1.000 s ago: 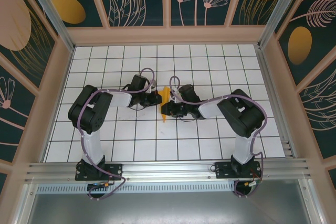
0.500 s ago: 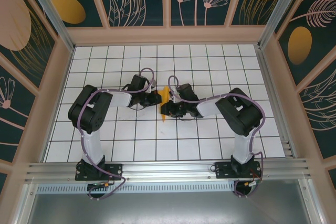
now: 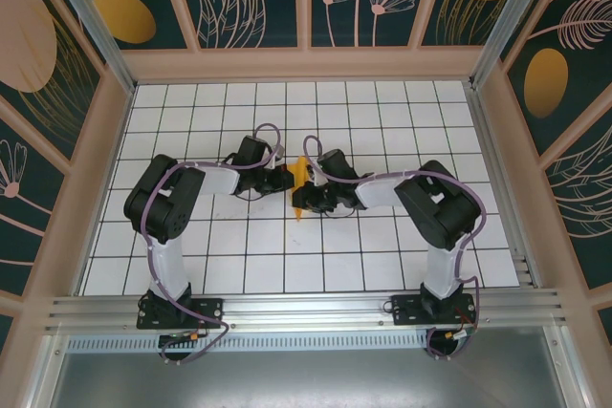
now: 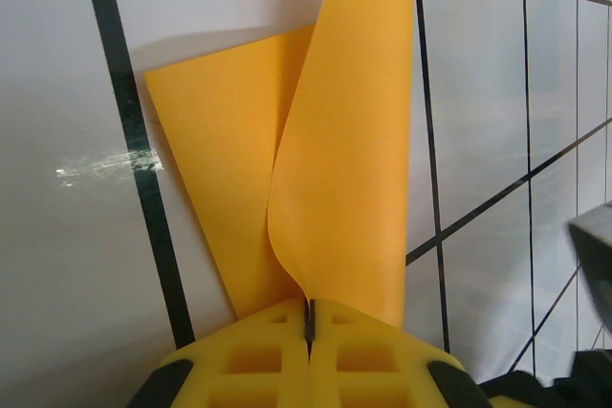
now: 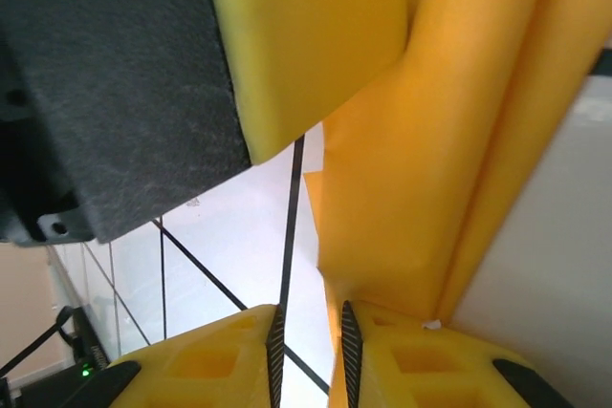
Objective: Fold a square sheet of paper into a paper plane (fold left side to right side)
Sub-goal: Fold the wing for the fifth time at the center of the table.
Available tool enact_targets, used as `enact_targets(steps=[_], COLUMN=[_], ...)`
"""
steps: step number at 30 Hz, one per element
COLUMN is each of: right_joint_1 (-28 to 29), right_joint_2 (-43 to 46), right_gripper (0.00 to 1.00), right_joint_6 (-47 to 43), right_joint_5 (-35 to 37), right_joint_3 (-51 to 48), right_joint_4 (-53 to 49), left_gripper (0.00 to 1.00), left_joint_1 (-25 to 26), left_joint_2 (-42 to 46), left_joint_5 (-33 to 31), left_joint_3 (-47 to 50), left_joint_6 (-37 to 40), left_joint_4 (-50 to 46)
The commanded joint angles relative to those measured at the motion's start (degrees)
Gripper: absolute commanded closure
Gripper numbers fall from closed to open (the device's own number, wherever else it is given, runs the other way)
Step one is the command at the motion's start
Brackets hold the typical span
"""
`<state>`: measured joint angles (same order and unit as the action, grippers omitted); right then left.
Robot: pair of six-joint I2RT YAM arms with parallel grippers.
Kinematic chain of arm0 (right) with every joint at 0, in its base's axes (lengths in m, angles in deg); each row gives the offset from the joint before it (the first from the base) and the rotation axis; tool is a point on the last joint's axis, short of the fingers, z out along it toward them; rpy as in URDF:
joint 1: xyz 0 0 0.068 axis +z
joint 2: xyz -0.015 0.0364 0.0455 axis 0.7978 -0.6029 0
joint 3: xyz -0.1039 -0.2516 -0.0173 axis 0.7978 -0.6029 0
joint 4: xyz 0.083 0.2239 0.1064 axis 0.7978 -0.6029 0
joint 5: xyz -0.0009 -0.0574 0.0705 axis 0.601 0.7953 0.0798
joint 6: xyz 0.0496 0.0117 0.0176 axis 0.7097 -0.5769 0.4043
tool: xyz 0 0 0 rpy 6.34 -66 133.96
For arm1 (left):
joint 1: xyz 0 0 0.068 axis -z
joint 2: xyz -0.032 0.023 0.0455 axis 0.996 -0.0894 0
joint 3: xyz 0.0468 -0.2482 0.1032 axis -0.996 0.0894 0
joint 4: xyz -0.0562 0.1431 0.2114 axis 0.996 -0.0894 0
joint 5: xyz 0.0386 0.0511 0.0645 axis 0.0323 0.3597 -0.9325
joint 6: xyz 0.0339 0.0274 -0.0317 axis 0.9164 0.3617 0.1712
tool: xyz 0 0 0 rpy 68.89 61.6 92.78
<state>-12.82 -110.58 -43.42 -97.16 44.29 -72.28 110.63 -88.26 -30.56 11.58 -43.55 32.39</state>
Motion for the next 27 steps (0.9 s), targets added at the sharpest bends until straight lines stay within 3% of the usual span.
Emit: enact_targets(steps=[1, 12, 27], right_joint_1=[-0.28, 1.33, 2.44], right_joint_2=[5.83, 4.59, 0.00], right_gripper=[0.72, 0.73, 0.73], right_joint_6=[-3.33, 3.71, 3.93], right_joint_5=[2.21, -5.32, -5.56], right_joint_3=[-0.23, -4.74, -1.53], right_joint_4=[-1.34, 4.62, 2.13], left_gripper=[0.97, 0.97, 0.97], left_joint_1=[-1.41, -1.39, -1.45], left_joint_2=[-2.88, -2.73, -2.57], left_joint_5=[-4.51, -4.27, -4.33], left_joint_3=[0.96, 1.24, 1.36], left_joint_6=[0.20, 0.10, 0.11], left_joint_4=[-1.14, -0.79, -0.88])
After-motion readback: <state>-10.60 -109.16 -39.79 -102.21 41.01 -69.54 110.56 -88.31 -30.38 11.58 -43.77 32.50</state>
